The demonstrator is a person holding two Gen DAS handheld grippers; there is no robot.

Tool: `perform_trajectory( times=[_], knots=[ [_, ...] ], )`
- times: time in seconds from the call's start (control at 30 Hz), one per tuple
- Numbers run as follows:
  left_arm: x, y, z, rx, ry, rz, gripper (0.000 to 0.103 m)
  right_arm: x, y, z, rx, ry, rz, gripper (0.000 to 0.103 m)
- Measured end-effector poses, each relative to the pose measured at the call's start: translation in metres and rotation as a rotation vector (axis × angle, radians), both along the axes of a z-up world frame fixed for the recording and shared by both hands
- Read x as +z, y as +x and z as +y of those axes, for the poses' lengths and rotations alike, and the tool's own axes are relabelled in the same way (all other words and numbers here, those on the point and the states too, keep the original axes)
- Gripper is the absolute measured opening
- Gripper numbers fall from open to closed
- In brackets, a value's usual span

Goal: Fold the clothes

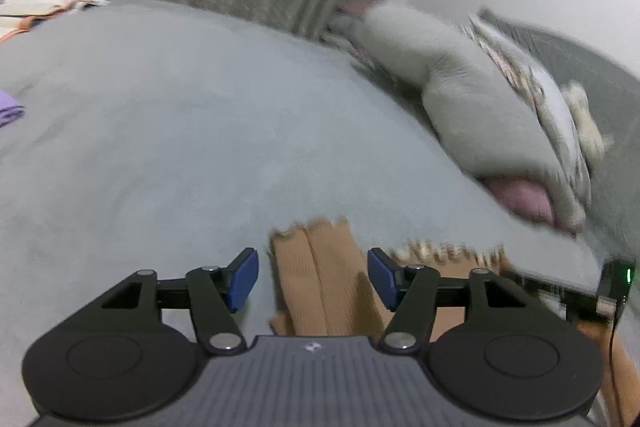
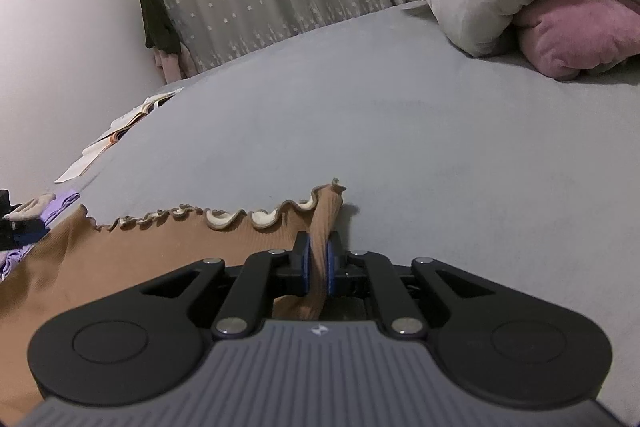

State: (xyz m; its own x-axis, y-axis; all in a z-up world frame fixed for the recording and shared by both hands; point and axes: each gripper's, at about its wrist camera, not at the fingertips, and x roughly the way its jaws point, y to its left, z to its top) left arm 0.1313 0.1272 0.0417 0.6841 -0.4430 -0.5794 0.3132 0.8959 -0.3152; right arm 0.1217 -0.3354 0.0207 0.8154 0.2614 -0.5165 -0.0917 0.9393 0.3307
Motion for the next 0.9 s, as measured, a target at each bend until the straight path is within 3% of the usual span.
perform_trajectory(
  times=[0.1, 0.13, 0.17, 0.2, 0.37, 0.47, 0.53, 0.6, 0.73, 0.8, 0.9],
  knots=[
    [-0.011, 0.004, -0.013, -0.013, 0.058, 0.025, 0.059, 0.0, 0.0, 0.0, 0.0, 0.001, 0.001, 0.009],
    [-0.013, 0.006, -0.017, -0.019, 0.073, 0.031, 0.05, -0.001, 0.0, 0.0, 0.001, 0.001, 0.0, 0.009],
    [-0.016, 0.007, -0.021, -0.024, 0.088, 0.037, 0.032, -0.002, 0.0, -0.001, 0.001, 0.001, 0.0, 0.009],
    [-0.016, 0.009, -0.023, -0.039, 0.084, 0.043, 0.02, -0.003, 0.0, -0.001, 0.001, 0.001, 0.001, 0.009],
    [-0.013, 0.011, -0.023, -0.031, 0.069, 0.054, 0.014, -0.002, -0.002, -0.001, 0.002, 0.0, -0.003, 0.009],
    [-0.006, 0.005, -0.021, -0.012, 0.056, 0.017, 0.013, 0.002, -0.006, -0.001, -0.003, -0.007, -0.028, 0.009],
    [0.003, -0.001, -0.016, -0.007, 0.024, -0.028, 0.006, 0.007, -0.01, -0.002, -0.015, -0.009, -0.052, 0.009],
    [0.012, -0.003, -0.008, -0.008, -0.02, -0.064, 0.006, 0.013, -0.013, 0.0, -0.022, -0.036, -0.079, 0.009],
    [-0.003, 0.014, -0.018, -0.014, 0.033, 0.014, 0.006, 0.023, -0.017, 0.013, -0.045, -0.147, -0.124, 0.009],
    [-0.018, 0.021, -0.022, -0.007, 0.05, 0.066, 0.007, 0.016, -0.012, 0.018, -0.057, -0.191, -0.08, 0.009],
    [-0.024, 0.028, -0.01, 0.042, -0.032, 0.108, 0.011, 0.003, -0.006, 0.024, -0.07, -0.247, -0.017, 0.009]
  ],
)
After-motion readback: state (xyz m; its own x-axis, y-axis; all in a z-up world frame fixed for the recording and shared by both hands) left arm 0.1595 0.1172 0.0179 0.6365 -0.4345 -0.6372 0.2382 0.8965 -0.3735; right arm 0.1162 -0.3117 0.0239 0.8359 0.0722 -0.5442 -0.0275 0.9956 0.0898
